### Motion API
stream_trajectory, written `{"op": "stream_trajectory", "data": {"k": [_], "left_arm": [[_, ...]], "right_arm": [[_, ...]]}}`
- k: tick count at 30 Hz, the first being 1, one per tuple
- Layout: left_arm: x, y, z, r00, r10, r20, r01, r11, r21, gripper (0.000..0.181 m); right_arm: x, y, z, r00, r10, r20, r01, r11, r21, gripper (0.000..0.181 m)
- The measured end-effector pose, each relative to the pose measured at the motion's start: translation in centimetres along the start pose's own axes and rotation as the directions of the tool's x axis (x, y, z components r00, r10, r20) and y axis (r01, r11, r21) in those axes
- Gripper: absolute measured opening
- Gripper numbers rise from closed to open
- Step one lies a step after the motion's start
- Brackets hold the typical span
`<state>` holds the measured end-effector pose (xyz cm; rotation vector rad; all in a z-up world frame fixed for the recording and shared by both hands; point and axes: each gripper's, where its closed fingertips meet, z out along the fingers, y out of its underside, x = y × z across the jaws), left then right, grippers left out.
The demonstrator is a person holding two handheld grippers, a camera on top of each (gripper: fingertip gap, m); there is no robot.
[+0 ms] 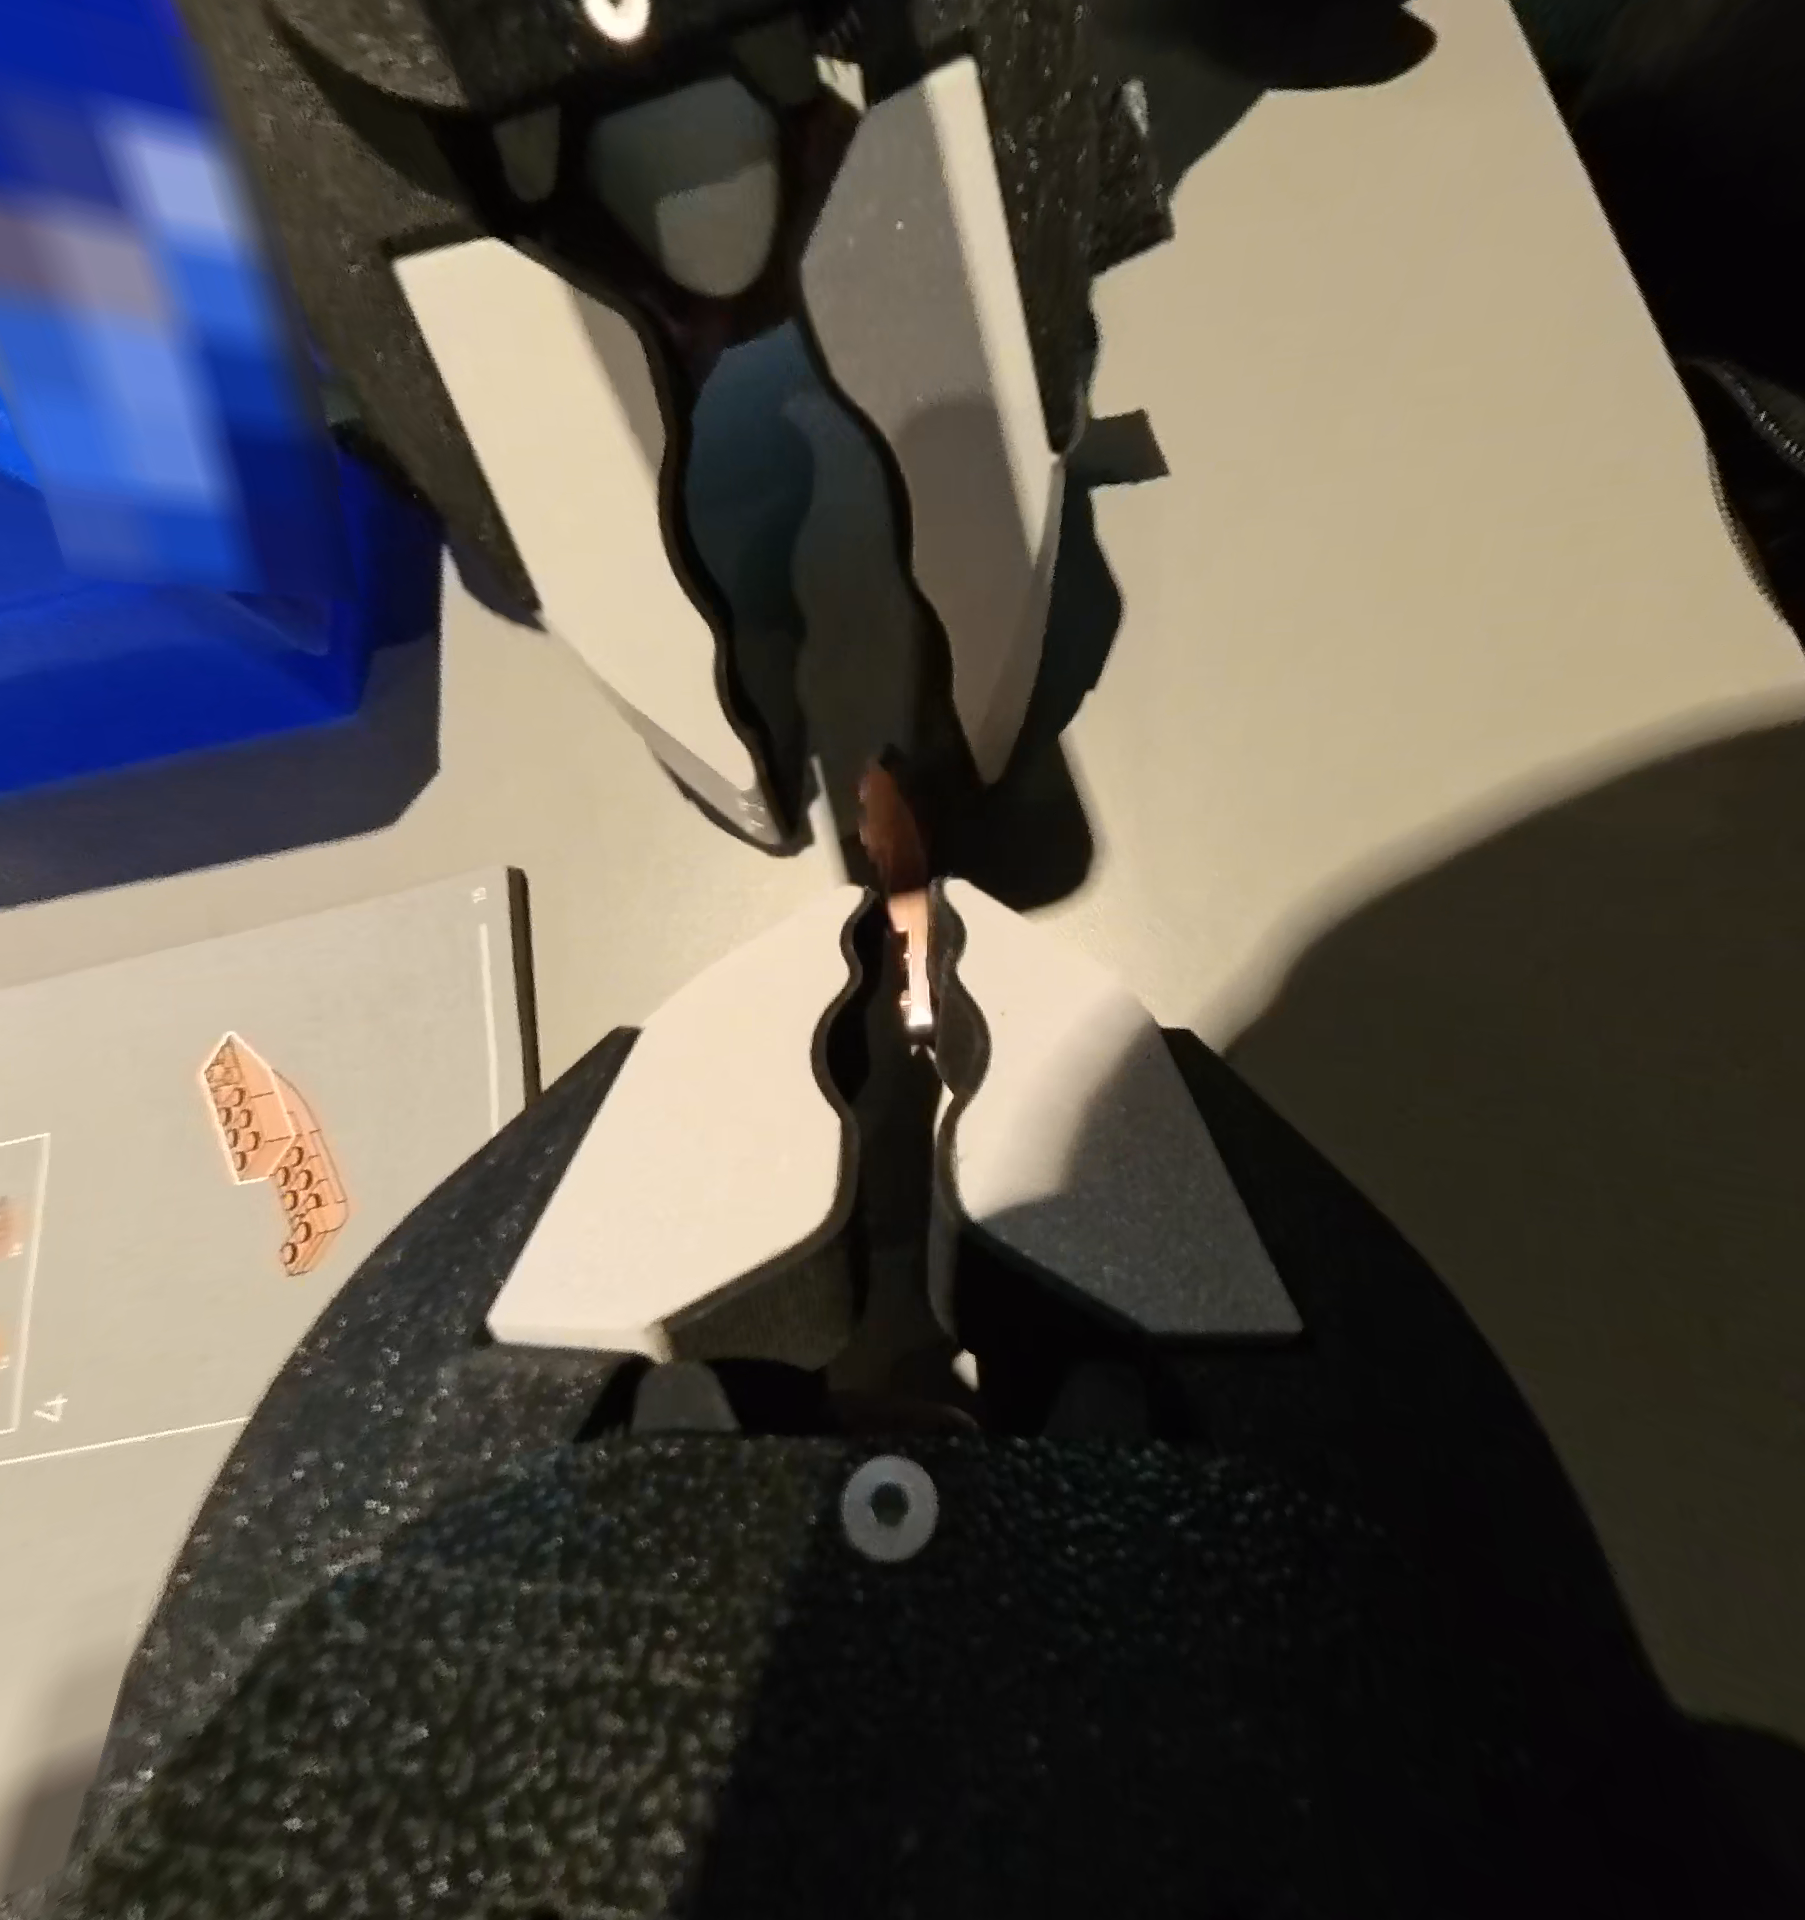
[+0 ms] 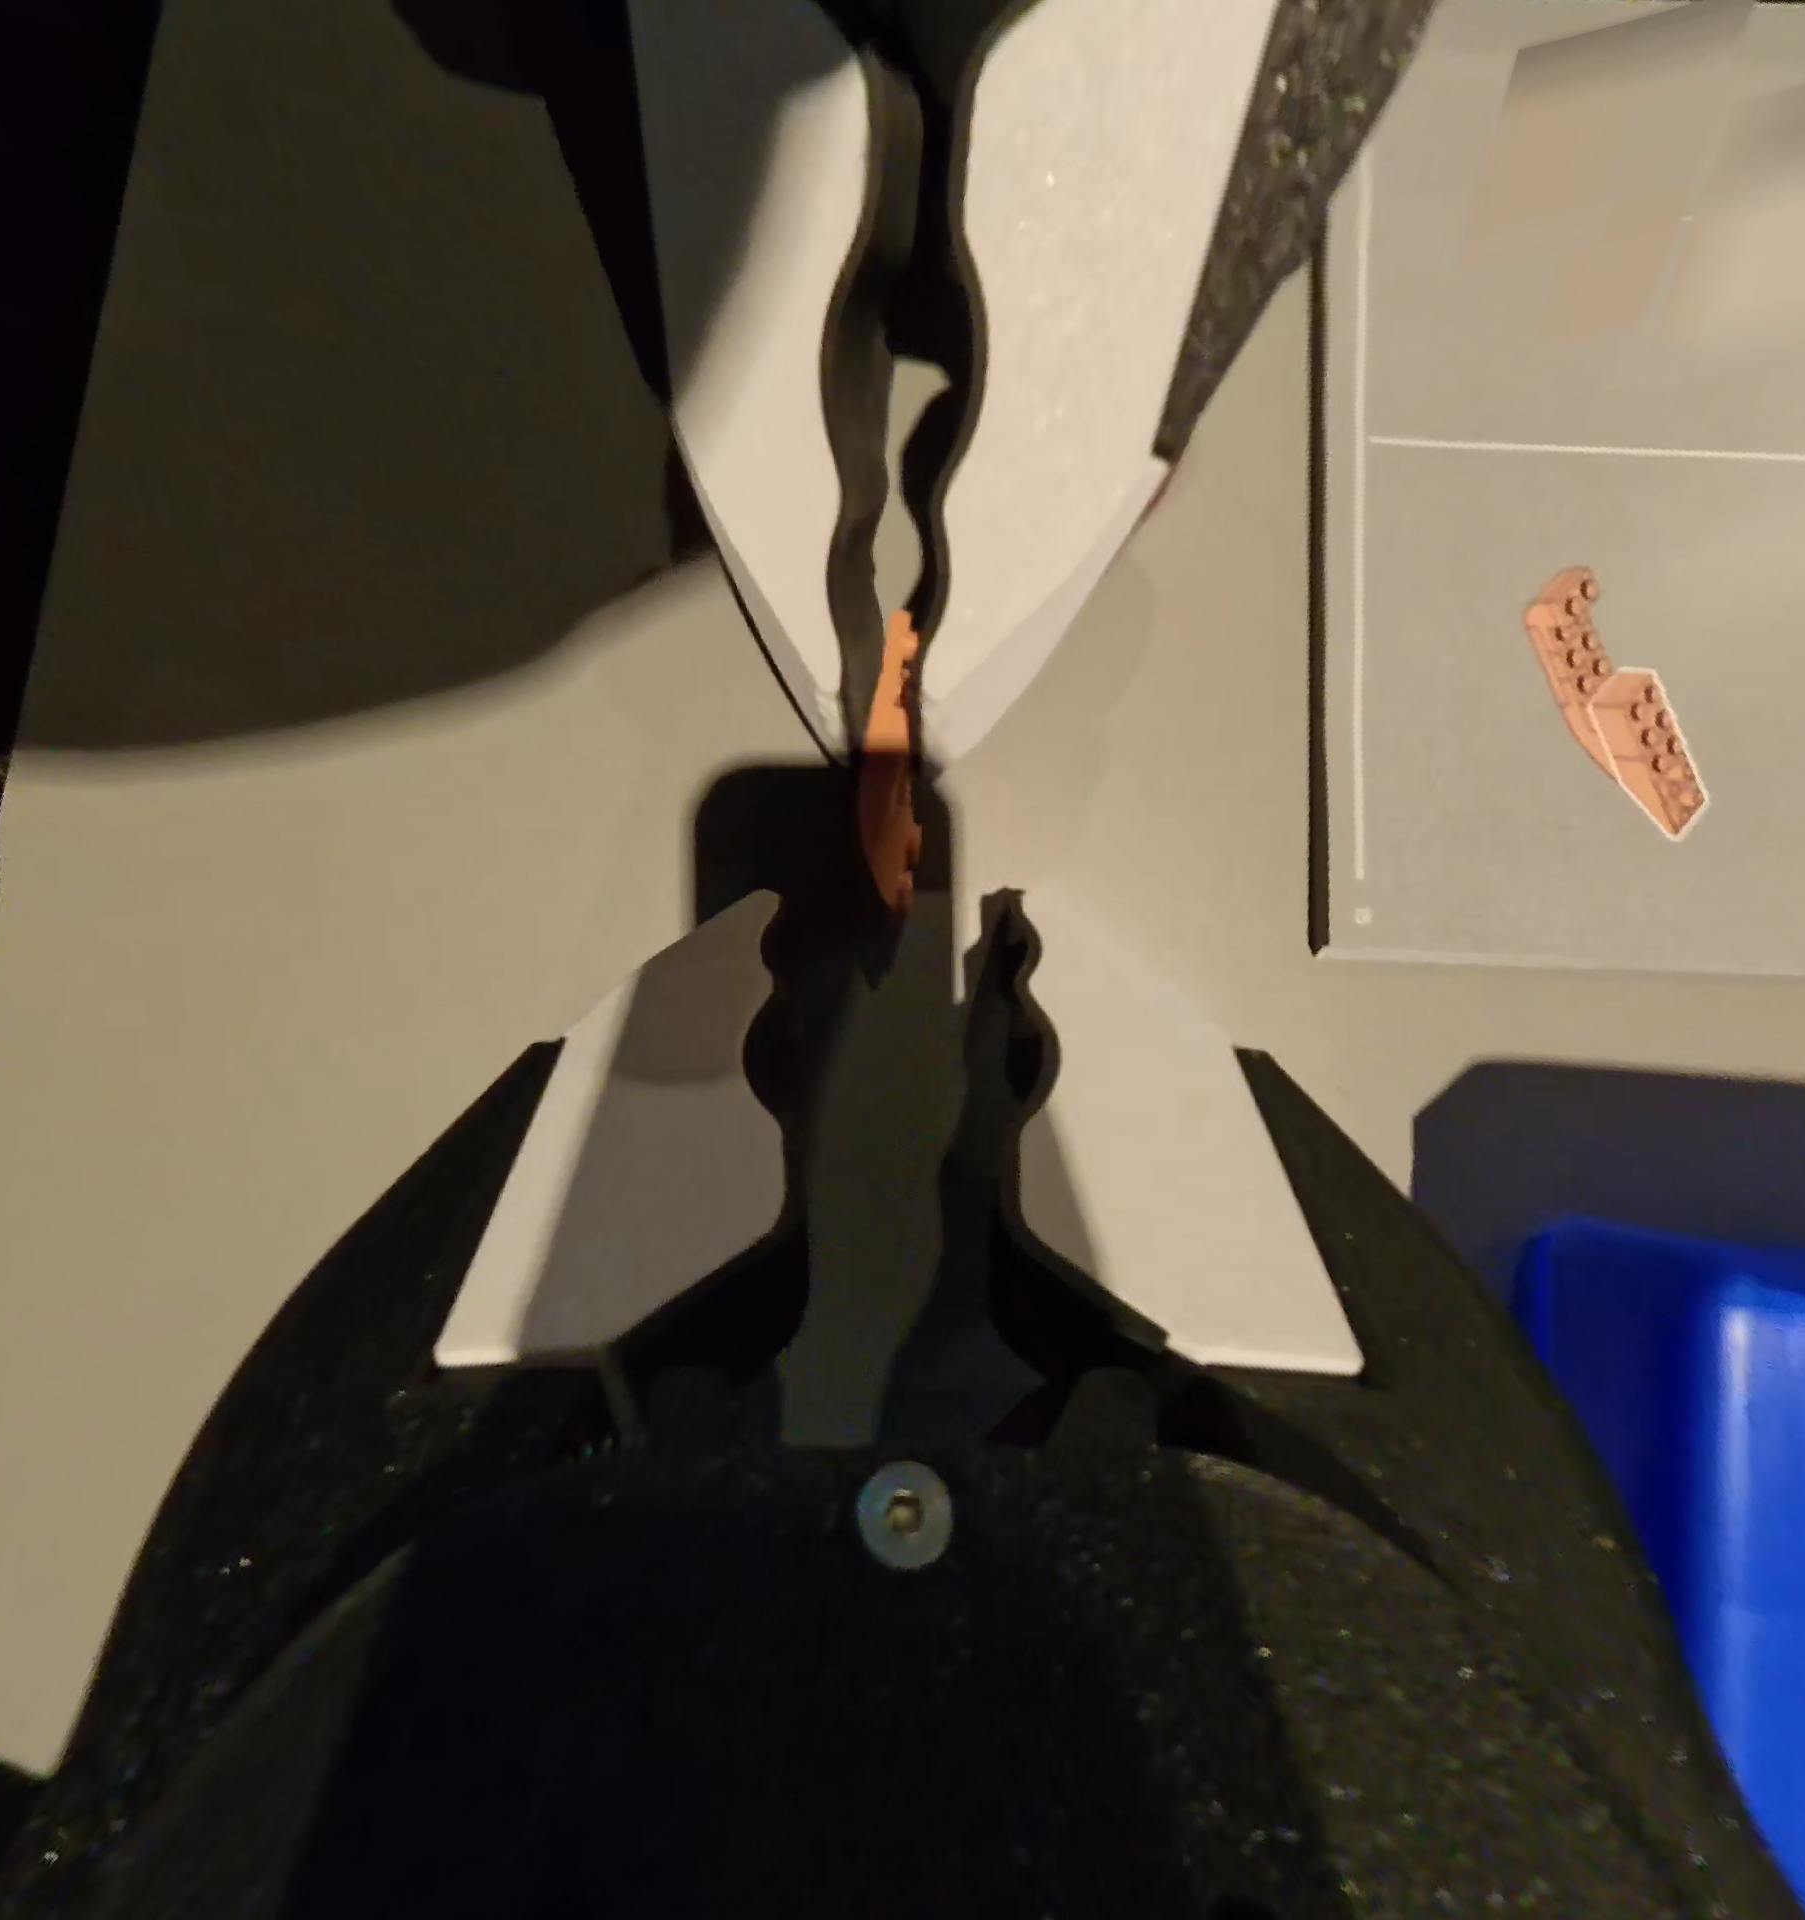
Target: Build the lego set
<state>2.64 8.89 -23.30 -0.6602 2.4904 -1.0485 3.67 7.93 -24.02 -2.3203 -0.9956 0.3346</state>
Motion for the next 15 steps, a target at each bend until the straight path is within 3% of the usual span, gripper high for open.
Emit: {"op": "stream_trajectory", "data": {"k": [6,10,15], "left_arm": [[-0.2,-1.2,-1.4,0.990,-0.124,-0.065,0.131,0.984,0.118,0.007],[-0.3,-2.9,-2.9,0.962,-0.219,-0.165,0.255,0.934,0.250,0.007],[-0.7,-3.8,-3.7,0.936,-0.274,-0.219,0.335,0.886,0.320,0.007]], "right_arm": [[-0.1,-0.6,-0.9,0.993,0.108,0.045,-0.113,0.984,0.136,0.041],[0.1,-2.1,-2.2,0.987,0.144,0.070,-0.157,0.953,0.259,0.040],[0.0,-3.1,-2.9,0.982,0.161,0.096,-0.184,0.929,0.322,0.039]]}}
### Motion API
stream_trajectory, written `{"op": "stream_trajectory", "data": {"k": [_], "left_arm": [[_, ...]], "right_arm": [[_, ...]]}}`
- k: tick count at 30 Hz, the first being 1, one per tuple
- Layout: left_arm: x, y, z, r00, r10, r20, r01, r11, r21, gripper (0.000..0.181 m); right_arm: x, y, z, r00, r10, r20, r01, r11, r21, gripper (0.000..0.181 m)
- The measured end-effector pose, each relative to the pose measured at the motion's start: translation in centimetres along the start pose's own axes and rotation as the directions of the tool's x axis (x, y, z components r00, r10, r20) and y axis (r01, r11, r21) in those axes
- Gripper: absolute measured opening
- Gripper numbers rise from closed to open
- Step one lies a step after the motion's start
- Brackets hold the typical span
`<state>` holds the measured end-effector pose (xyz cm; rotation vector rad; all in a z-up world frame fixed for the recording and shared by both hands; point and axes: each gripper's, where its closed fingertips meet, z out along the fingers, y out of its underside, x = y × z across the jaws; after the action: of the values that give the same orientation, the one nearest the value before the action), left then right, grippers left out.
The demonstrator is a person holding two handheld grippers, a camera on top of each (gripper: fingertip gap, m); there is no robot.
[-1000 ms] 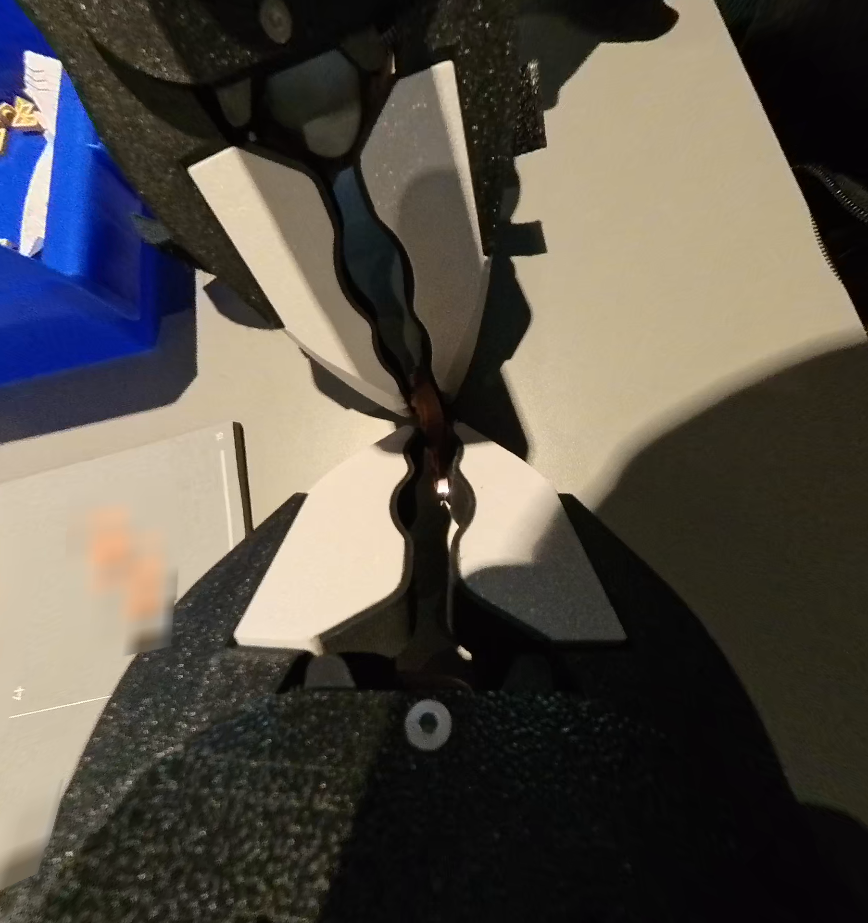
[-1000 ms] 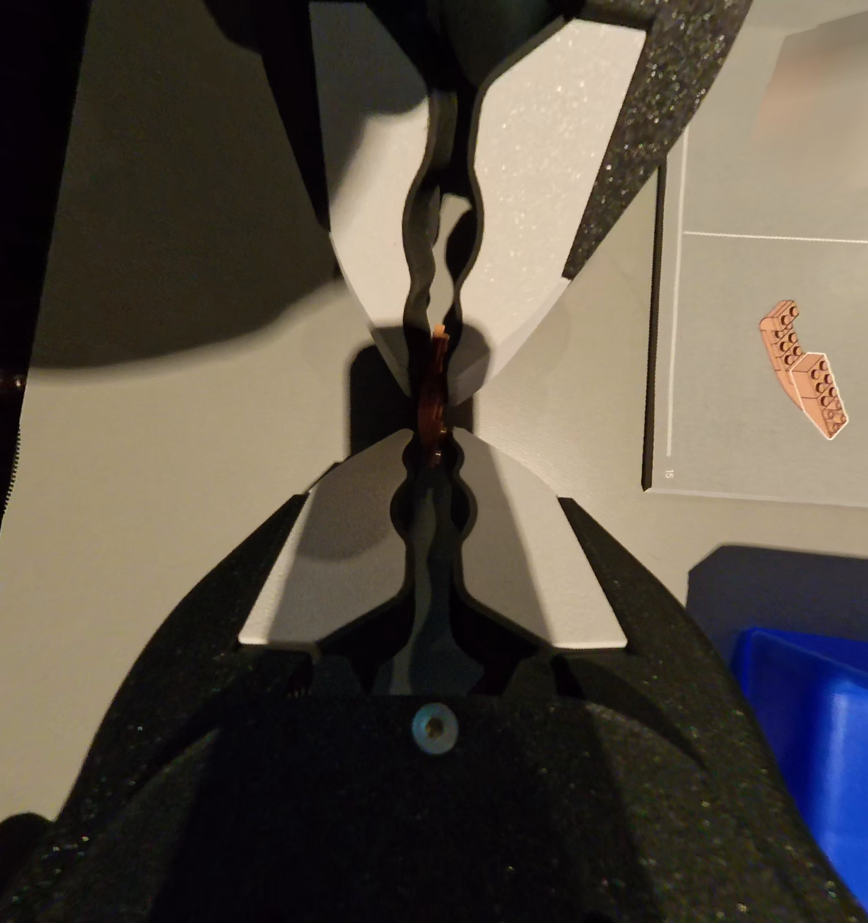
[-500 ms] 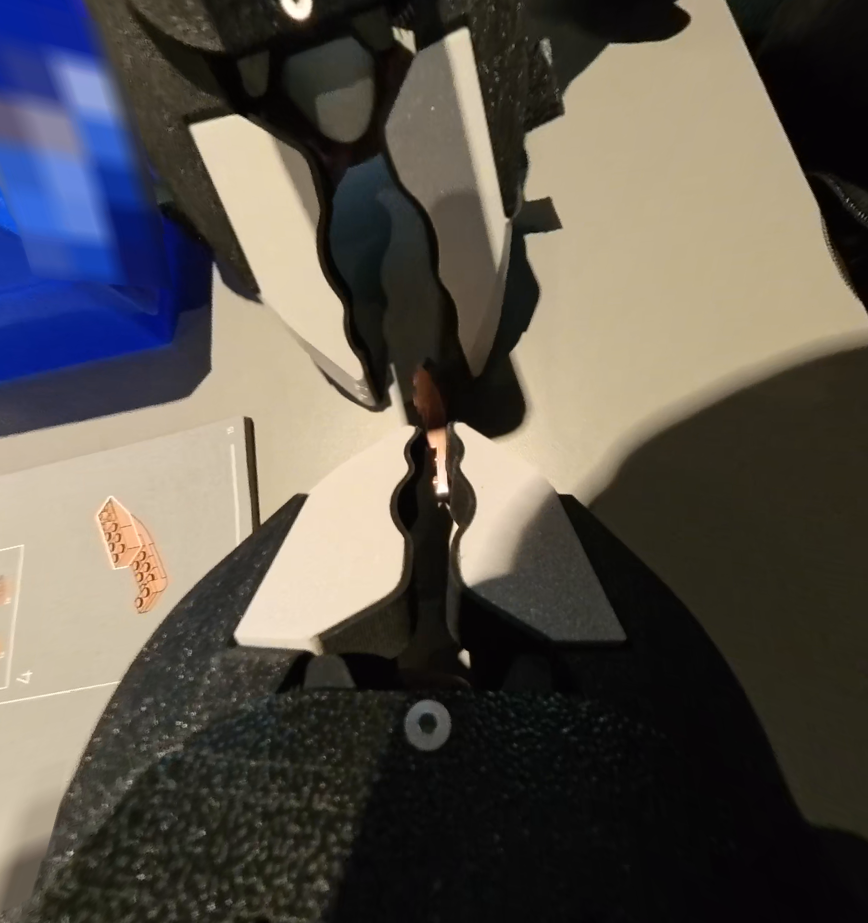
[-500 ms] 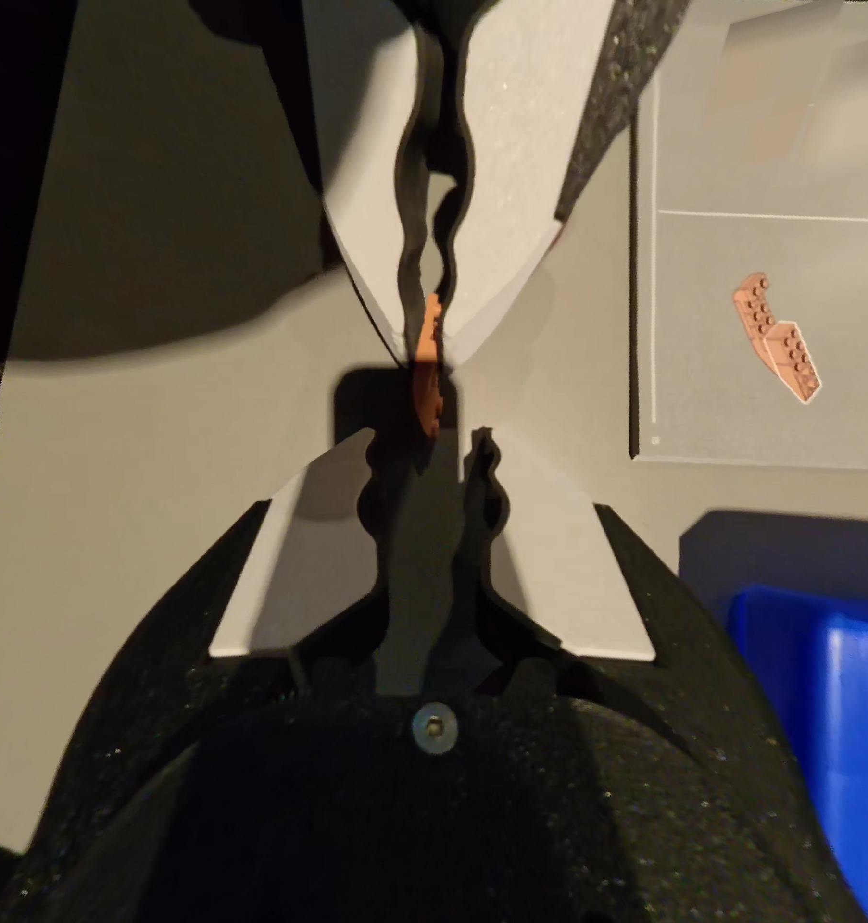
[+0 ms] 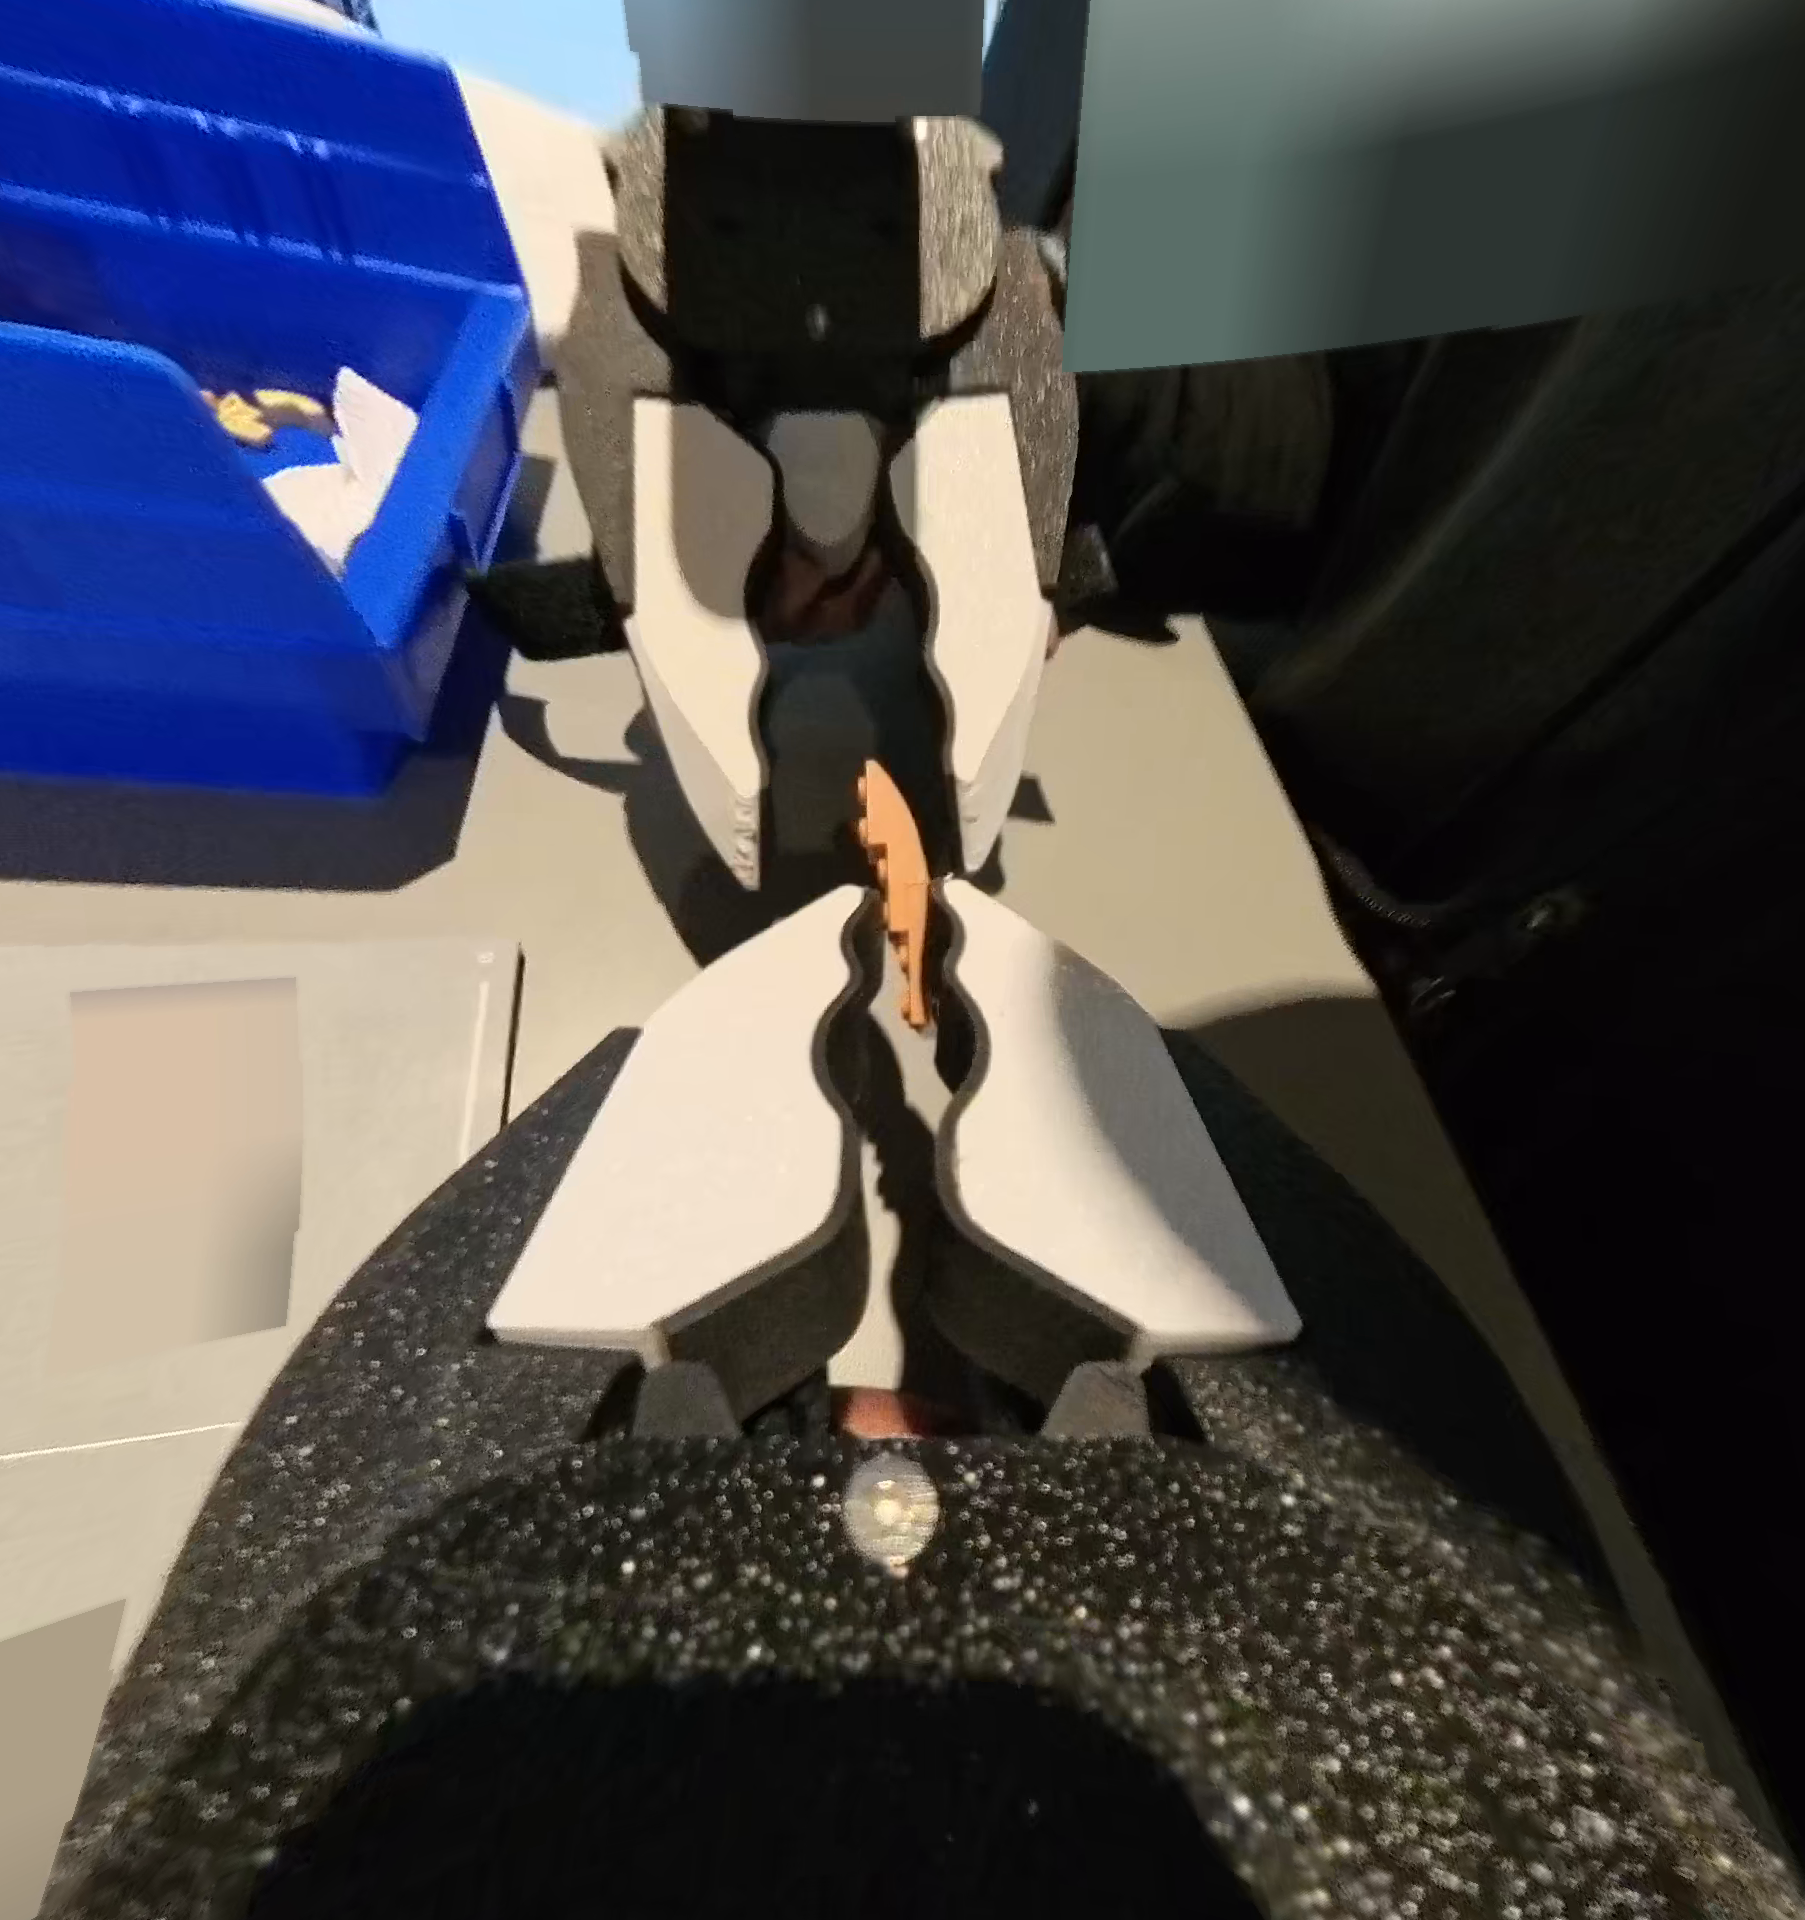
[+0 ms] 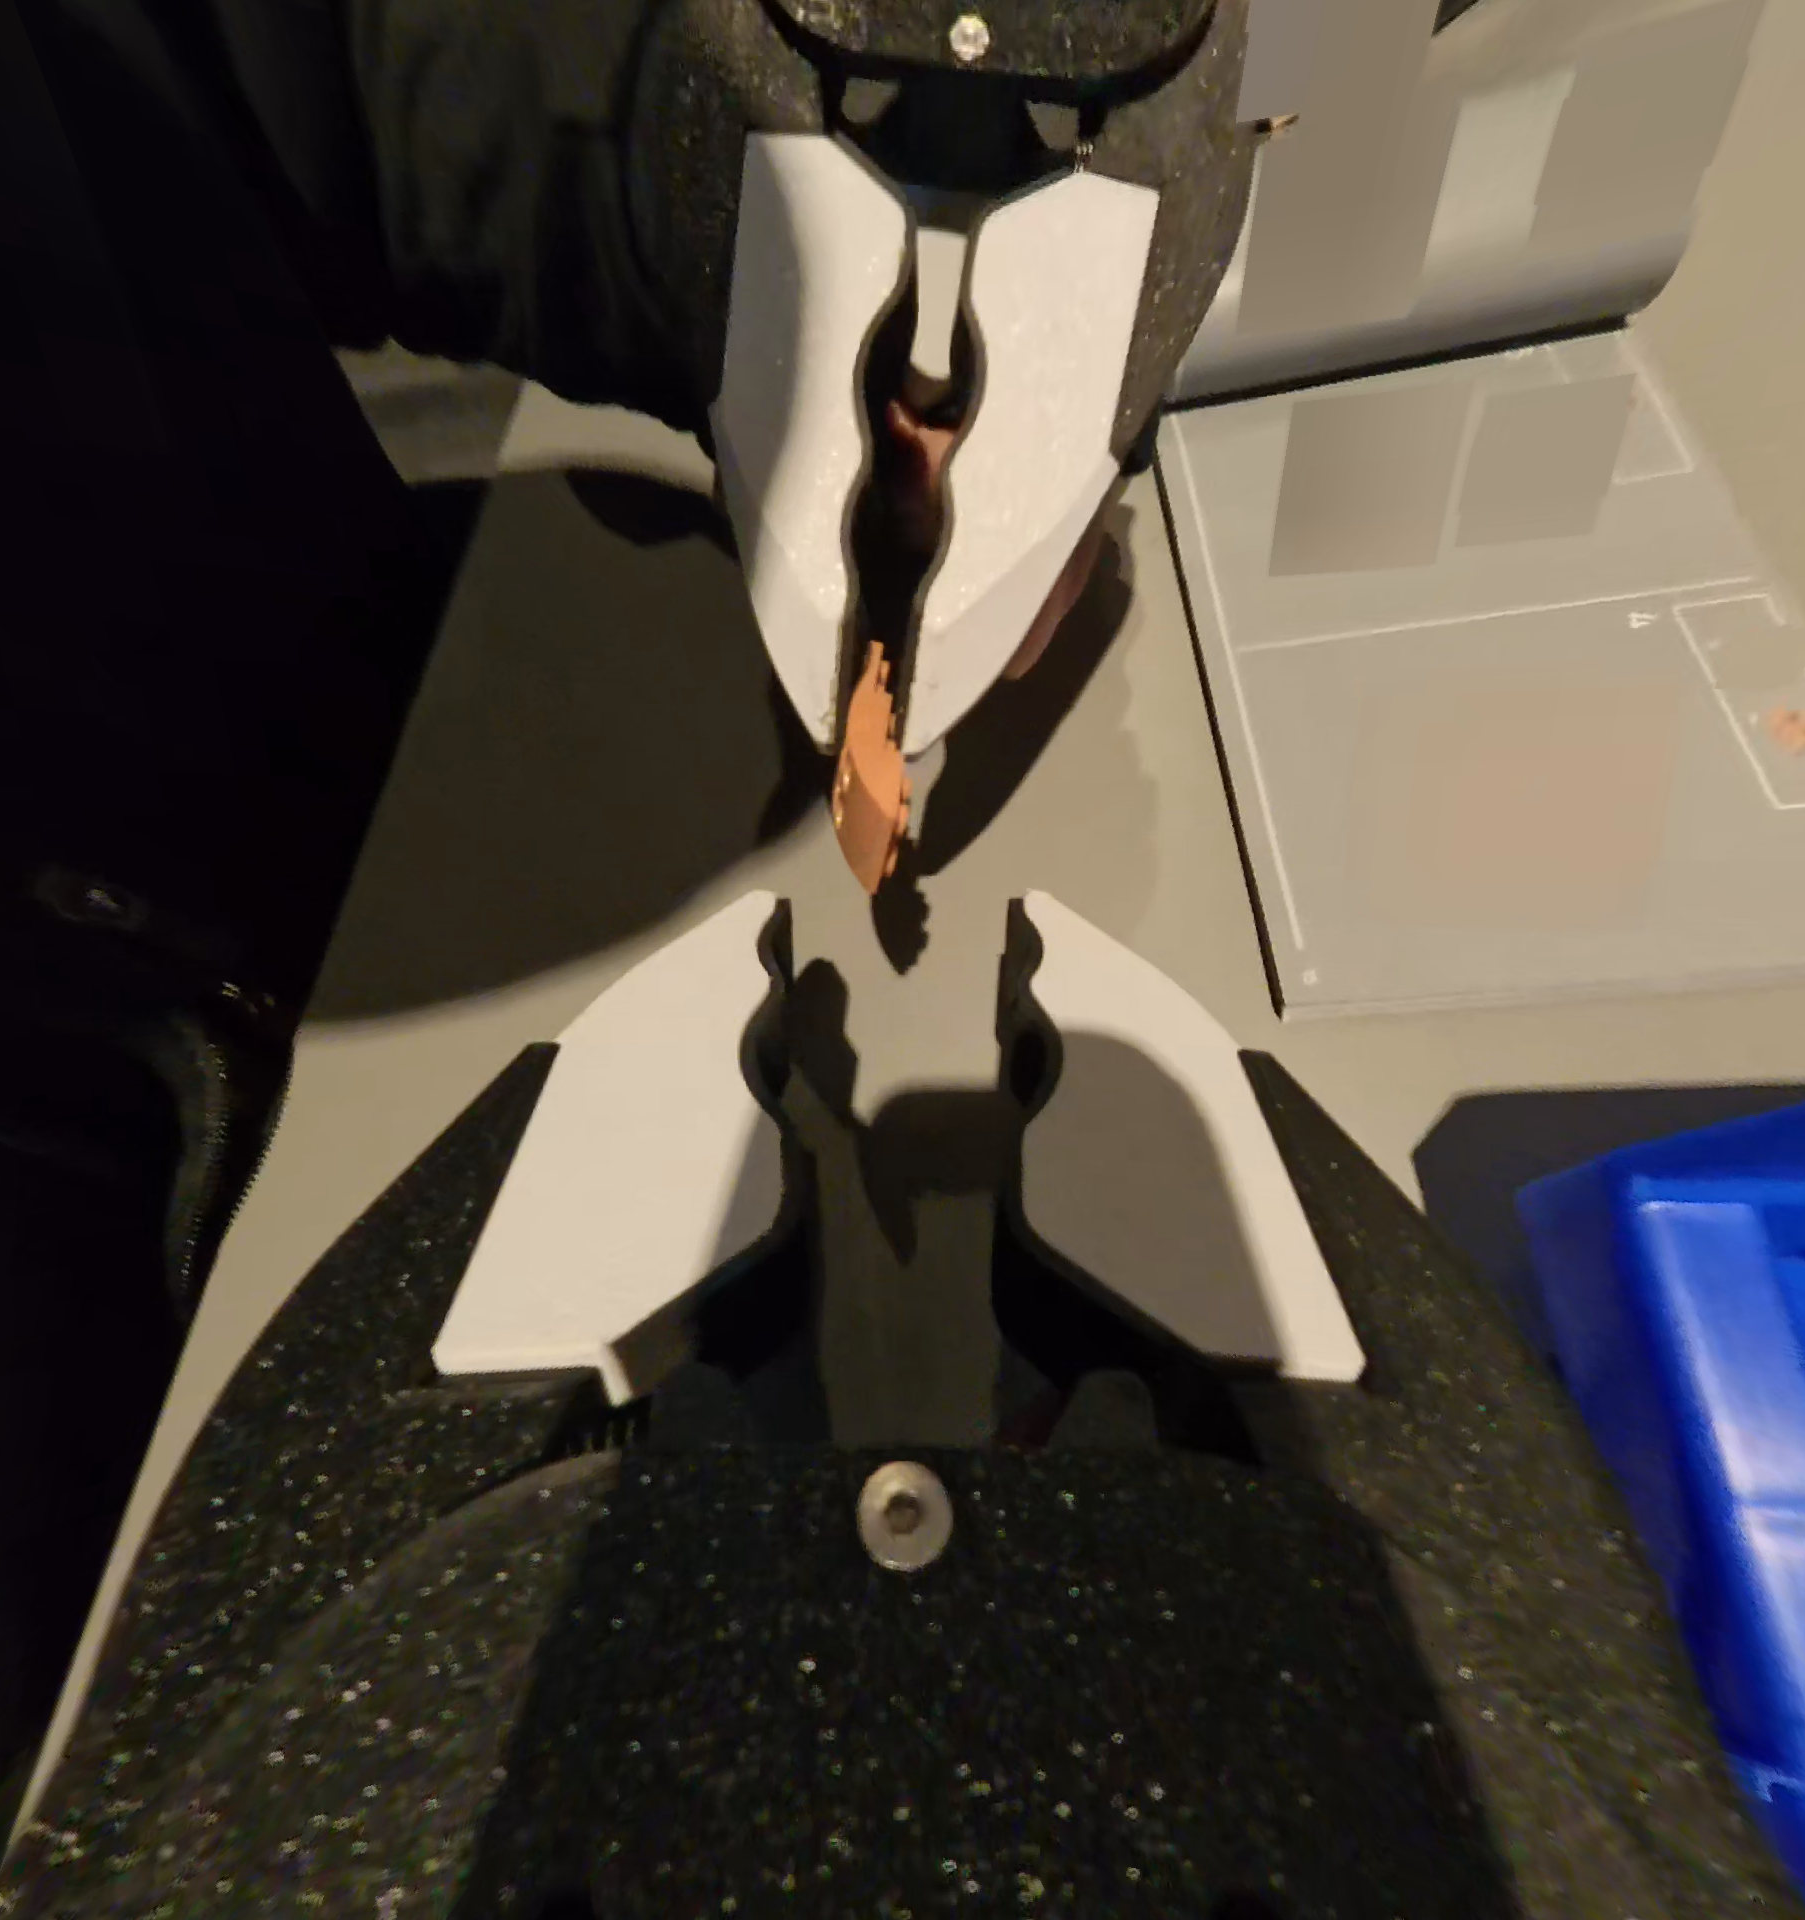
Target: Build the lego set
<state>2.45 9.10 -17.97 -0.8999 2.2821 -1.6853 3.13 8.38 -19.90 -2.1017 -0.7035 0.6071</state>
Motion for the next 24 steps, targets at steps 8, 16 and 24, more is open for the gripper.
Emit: {"op": "stream_trajectory", "data": {"k": [8,16,24], "left_arm": [[-0.2,0.2,0.0,0.997,0.067,0.039,-0.066,0.998,-0.022,0.007],[-3.6,2.9,0.2,0.592,0.766,0.250,-0.603,0.627,-0.493,0.008],[-4.0,4.7,0.6,0.492,0.853,0.177,-0.629,0.488,-0.605,0.009]], "right_arm": [[-0.1,-0.7,-0.2,1.000,0.010,0.000,-0.010,0.999,0.042,0.037],[1.7,2.1,0.3,0.990,-0.056,-0.132,0.036,0.988,-0.149,0.040],[1.8,2.6,0.5,0.991,-0.032,-0.126,0.011,0.986,-0.168,0.040]]}}
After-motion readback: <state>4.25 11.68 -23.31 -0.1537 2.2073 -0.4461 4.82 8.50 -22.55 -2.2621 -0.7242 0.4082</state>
